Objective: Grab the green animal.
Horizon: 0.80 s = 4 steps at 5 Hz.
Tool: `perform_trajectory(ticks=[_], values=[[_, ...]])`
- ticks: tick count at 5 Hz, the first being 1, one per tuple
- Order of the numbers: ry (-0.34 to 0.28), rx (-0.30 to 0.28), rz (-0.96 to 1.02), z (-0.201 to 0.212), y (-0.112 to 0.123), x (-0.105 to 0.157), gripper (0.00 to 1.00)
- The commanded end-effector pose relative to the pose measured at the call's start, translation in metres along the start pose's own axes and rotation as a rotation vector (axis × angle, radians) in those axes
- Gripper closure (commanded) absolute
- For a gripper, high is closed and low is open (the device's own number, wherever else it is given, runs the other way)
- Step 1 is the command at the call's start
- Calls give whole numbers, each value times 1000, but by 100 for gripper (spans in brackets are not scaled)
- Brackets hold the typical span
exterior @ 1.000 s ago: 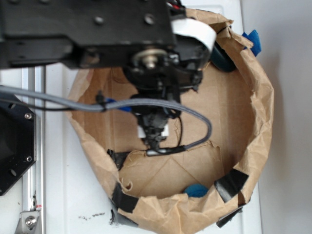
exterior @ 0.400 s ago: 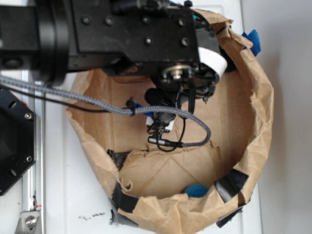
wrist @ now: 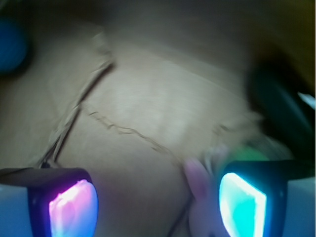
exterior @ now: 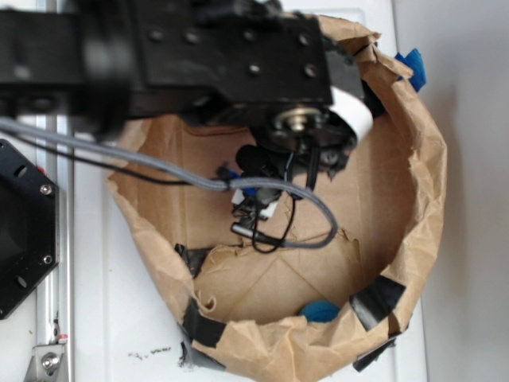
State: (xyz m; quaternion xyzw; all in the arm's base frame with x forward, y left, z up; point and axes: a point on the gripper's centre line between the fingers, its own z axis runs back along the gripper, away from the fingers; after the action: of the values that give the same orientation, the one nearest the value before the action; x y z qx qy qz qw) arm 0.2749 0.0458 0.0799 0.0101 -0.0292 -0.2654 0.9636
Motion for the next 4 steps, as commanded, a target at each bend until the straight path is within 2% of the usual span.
perform_trajectory(ticks=[1, 2, 3, 4], values=[[-92, -36, -450, 5, 65, 33, 0], [-128, 18, -506, 10, 64, 30, 0], [-151, 57, -590, 20, 47, 24, 0], [-139, 86, -616, 23, 37, 19, 0]])
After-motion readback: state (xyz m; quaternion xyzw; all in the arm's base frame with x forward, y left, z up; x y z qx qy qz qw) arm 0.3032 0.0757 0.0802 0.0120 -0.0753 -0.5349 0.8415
